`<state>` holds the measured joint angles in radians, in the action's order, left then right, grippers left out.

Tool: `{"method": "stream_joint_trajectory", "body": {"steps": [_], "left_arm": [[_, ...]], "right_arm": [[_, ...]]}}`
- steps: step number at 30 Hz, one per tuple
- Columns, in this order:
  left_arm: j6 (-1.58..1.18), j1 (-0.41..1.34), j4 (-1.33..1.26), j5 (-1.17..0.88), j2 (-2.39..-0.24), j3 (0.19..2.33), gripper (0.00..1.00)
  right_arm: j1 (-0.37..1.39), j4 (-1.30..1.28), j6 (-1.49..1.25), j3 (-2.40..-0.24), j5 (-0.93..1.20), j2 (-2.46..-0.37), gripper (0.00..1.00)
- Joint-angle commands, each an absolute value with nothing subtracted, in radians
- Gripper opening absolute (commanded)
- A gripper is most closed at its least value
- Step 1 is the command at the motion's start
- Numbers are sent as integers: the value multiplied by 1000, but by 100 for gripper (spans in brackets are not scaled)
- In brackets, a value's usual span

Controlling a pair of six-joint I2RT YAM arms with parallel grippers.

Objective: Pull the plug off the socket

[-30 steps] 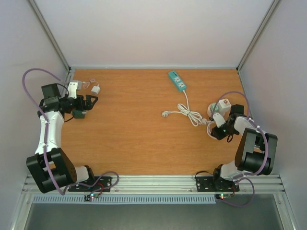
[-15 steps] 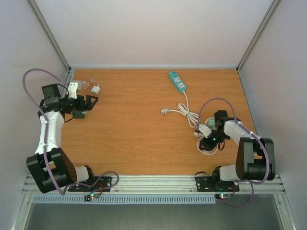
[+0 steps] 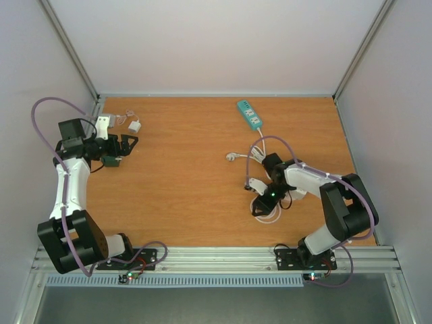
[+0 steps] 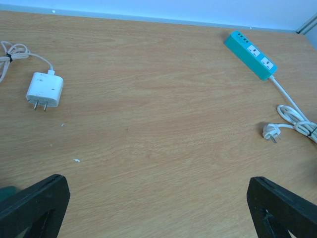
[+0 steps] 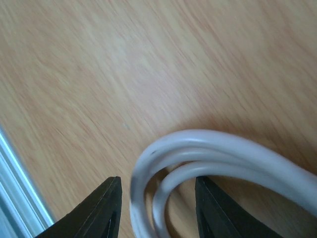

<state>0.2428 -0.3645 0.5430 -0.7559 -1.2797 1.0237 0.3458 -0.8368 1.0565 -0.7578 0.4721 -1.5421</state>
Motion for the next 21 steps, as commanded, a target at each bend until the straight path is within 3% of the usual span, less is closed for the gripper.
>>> {"method": "stream_joint_trajectory", "body": {"steps": [1,12,21], "left_arm": [[239,-364,504,-769,-1260,1015,100],[240,-364,503,-757,-1253,1013,100],[242,-363,505,-753,-1252,1008,100]], "right_arm": [[466,-733,922,-772,521,-1607,42],[714,-550,684,-974,551,-1827,48],[743,-507,535,-1293,582,-2056,50]]}}
